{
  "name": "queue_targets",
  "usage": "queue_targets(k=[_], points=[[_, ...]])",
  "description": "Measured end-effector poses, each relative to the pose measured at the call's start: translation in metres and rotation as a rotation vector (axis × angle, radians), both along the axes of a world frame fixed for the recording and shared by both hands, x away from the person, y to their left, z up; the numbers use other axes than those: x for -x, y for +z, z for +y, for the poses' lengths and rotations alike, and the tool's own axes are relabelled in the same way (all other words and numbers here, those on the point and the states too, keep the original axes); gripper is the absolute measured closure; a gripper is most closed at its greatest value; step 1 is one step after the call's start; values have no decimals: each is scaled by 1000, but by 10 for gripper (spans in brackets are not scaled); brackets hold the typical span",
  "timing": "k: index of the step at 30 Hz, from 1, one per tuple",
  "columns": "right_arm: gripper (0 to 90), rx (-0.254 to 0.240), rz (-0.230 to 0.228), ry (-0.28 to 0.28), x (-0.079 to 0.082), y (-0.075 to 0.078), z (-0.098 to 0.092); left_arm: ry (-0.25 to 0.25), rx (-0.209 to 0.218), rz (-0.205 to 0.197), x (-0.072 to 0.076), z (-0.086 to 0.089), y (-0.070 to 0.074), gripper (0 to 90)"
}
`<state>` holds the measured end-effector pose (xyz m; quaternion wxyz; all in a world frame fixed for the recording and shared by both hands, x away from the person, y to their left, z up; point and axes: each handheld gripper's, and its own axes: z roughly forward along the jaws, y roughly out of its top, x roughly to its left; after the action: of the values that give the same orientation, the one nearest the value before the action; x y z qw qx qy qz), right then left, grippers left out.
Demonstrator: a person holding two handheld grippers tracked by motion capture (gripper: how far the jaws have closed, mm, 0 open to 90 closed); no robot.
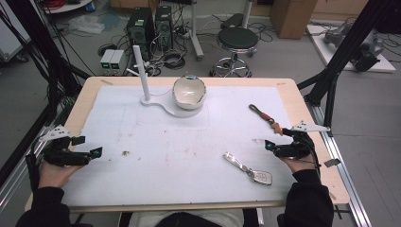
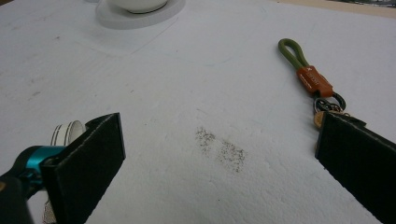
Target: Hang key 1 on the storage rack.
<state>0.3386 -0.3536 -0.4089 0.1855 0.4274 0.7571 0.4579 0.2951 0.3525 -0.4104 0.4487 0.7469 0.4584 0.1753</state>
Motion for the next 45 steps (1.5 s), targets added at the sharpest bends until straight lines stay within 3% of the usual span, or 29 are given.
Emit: queue_targets(k=[4, 12, 16, 18, 21, 27, 36, 45], points=[[5, -9, -1, -4, 0, 1, -1, 11, 19, -1, 1, 4, -2, 59], [5, -9, 2, -3, 2, 1, 1, -1, 17, -6, 0, -1, 0, 59], [5, -17, 22, 1, 1, 1, 3, 1, 14, 0, -2, -2, -2, 59], [5, 14, 46, 16, -3, 0, 7, -6, 4, 5, -3, -5, -2, 60], [5, 12, 66, 29, -6, 0, 8, -5, -2, 6, -4, -7, -3, 59], [5, 17, 65, 21, -12, 3, 8, -4, 9, 4, -3, -5, -2, 60], [6, 32, 54, 16, -32, 22, 12, -5, 8, 1, 0, -5, -2, 60], [6, 90, 58, 28, -56, 36, 23, -8, 6, -1, -1, -8, -4, 60]])
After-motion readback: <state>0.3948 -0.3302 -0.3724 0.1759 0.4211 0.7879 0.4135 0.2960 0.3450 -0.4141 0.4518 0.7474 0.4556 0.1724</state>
